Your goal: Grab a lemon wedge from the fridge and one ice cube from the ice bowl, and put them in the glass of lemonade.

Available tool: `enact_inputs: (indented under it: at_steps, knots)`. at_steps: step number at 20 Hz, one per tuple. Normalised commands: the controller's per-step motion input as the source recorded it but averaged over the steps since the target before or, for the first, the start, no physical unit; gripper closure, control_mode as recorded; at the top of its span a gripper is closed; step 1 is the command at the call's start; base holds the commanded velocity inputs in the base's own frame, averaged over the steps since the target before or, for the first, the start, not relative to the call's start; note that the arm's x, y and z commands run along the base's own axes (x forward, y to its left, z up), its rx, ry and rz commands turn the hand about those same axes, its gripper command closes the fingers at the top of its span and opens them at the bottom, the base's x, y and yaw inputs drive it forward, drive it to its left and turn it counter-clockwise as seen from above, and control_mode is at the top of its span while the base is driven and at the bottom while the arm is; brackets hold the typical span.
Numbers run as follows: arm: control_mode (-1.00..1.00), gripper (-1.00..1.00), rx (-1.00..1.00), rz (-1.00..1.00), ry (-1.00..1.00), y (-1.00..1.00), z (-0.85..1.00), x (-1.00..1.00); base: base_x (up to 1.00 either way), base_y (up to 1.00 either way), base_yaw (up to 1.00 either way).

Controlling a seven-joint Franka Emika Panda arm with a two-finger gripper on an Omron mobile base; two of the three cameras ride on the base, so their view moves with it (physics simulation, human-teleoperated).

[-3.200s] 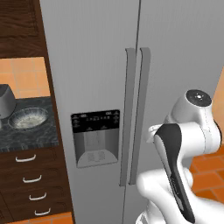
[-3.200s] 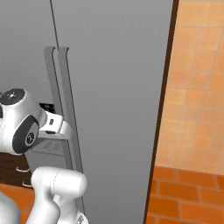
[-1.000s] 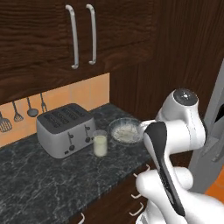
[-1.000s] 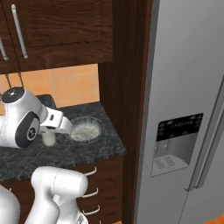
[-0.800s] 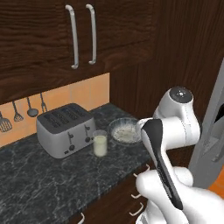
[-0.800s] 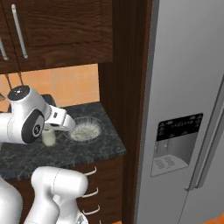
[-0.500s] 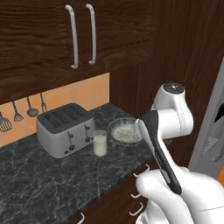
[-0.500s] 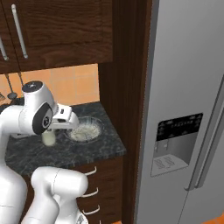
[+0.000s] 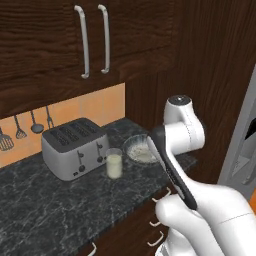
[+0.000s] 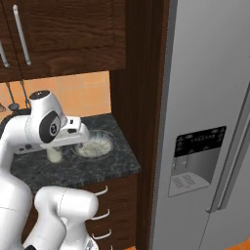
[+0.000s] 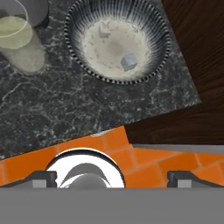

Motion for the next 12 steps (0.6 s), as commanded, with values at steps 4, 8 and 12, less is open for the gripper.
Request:
enact_inputs:
  at_steps: [4,8,12]
  knots:
    - [-1.00,-1.00,-0.01,0.00,0.06,0.00,-0.22,0.29,0.00,0.00,0.00]
    - [-1.00,-1.00,0.00,0.00,0.06,-0.01,-0.08,0.26,0.00,0.00,0.00]
    - [-1.00,-1.00,0.00,0.02,0.11,-0.03,-0.14,0.21,0.00,0.00,0.00]
